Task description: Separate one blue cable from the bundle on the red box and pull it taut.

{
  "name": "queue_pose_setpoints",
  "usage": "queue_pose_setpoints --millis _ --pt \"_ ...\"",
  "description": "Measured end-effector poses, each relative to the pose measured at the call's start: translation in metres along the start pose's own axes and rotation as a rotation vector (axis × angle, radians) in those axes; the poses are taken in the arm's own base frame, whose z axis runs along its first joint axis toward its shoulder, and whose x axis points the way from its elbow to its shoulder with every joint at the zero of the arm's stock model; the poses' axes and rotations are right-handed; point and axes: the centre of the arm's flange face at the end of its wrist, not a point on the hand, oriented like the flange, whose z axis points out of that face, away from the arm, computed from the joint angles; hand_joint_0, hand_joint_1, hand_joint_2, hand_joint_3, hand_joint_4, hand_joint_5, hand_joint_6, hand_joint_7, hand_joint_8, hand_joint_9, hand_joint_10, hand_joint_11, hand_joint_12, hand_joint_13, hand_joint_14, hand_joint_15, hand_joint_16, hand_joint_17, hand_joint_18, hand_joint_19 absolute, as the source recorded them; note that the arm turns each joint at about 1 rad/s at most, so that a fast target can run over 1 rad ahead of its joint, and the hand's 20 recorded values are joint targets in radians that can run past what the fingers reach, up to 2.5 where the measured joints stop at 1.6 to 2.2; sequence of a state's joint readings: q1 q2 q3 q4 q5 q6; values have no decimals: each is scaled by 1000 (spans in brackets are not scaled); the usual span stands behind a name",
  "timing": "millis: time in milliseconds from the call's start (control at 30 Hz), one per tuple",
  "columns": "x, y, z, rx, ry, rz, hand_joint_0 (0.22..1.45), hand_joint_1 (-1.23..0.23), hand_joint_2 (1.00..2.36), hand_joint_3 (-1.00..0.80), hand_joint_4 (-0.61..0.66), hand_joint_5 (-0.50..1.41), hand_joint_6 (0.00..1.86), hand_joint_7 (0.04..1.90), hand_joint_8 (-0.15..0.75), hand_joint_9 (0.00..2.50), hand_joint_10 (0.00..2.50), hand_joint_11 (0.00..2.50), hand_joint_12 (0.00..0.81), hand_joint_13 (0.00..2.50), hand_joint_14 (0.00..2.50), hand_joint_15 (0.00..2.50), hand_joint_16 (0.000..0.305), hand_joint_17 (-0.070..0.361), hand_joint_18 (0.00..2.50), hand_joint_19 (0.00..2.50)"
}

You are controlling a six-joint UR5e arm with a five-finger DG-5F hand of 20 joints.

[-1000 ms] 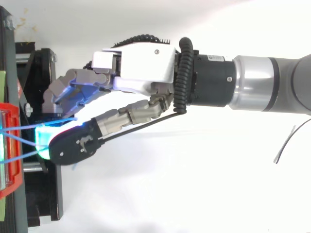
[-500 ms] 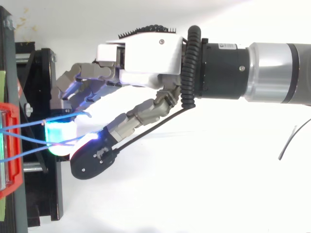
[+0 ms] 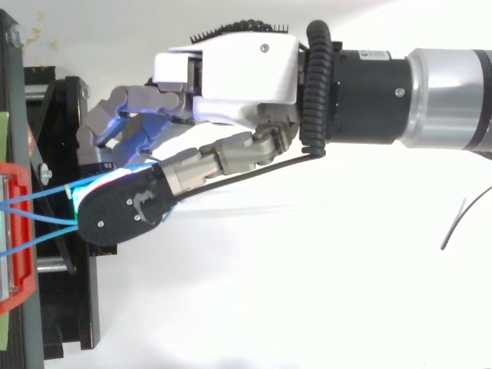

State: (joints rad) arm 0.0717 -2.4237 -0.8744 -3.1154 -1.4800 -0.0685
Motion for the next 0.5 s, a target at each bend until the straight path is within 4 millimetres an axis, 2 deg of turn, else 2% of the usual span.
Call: queue_pose_setpoints --millis 67,200,333,400,500 --pt "-1 4 -1 -5 -1 -6 598 -746 1012 -235 103 -123 917 899 265 761 12 309 356 442 13 310 45 101 384 223" --pt "-3 8 -2 -11 -3 -11 694 -898 1014 -235 -42 -139 937 1001 246 744 12 335 345 448 14 292 41 92 412 192" --pt "-4 13 -2 -18 -5 -14 750 -909 1011 -337 -85 -137 945 1027 240 764 11 332 342 467 13 288 40 90 443 184" --pt "-5 17 -3 -20 -6 -19 771 -904 1004 -444 -104 -131 946 1064 232 782 12 330 344 498 13 296 39 89 468 189" --pt "-6 23 -5 -17 -6 -30 741 -894 1000 -500 -102 -128 948 1054 230 808 12 337 341 516 13 307 39 88 495 193"
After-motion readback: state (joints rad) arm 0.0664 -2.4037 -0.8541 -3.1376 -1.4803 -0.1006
